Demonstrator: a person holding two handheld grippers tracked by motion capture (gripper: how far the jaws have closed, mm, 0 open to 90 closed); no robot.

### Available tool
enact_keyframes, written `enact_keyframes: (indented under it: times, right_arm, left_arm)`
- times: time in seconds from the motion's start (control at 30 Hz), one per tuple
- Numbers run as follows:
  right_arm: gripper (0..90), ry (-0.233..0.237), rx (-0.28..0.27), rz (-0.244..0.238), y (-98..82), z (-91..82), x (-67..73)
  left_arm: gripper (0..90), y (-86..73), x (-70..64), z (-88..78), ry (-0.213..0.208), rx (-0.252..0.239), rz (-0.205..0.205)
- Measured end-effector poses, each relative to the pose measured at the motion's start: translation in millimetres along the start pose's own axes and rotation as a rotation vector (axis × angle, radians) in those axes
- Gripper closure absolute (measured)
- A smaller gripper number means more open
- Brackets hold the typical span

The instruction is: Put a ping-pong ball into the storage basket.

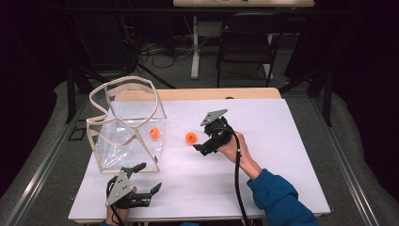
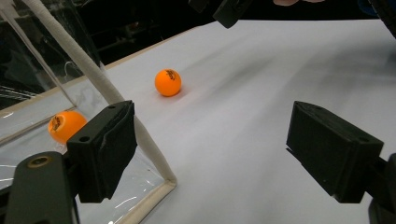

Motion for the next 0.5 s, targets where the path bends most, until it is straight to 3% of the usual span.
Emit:
enact_keyframes:
  times: [0.5]
  right_arm:
    - [1.3, 0.009, 0.006, 0.025, 3.4, 17.4, -7.1]
  left_arm:
    - [15.7, -0.5, 0.2, -1.0, 0.005, 0.005, 0.003]
Point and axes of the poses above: each handheld gripper's, and its own axes: z roughly forward along the jaws, y roughly out of its top, x roughly to its left, the point moved 3 cm from there along z, roughly forward along the jaws, and after that the axes turned 8 degrees about -z, right-handed, at the moved point
